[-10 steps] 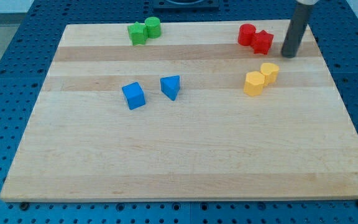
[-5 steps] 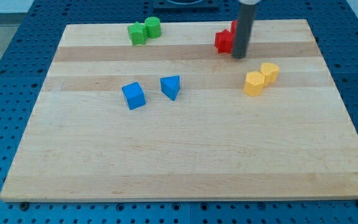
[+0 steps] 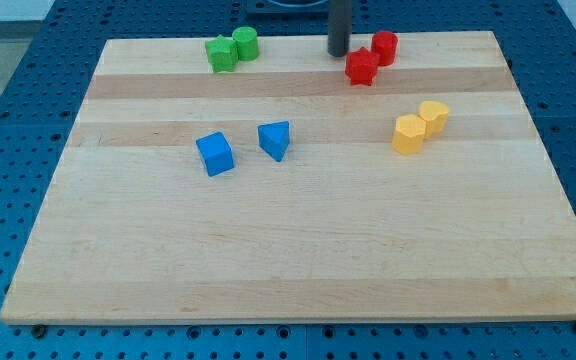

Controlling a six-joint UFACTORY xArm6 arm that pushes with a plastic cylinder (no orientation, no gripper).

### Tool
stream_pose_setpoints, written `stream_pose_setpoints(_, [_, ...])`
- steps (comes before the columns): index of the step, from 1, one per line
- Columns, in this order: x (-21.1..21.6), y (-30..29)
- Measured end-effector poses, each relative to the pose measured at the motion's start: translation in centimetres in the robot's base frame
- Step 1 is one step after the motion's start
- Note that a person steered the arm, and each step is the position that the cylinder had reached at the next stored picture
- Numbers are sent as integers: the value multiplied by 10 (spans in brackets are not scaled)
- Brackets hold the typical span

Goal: Place the red blocks and yellow blocks in a vertical line

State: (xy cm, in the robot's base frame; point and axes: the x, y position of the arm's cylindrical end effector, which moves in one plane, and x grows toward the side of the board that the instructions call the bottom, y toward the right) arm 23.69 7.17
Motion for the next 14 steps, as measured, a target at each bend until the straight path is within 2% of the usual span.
stream_pose_setpoints(2, [35,-3])
stream_pose_setpoints(3, [-10,-23])
stream_pose_setpoints(6, [-22,60])
stream_pose_setpoints(7, [-22,46])
stream_pose_setpoints(8, [-14,-22])
stream_pose_setpoints(9, [12,-34])
stream_pose_setpoints(11, [30,37])
stream_pose_setpoints(12, [46,41])
stream_pose_setpoints(14, [60,-28])
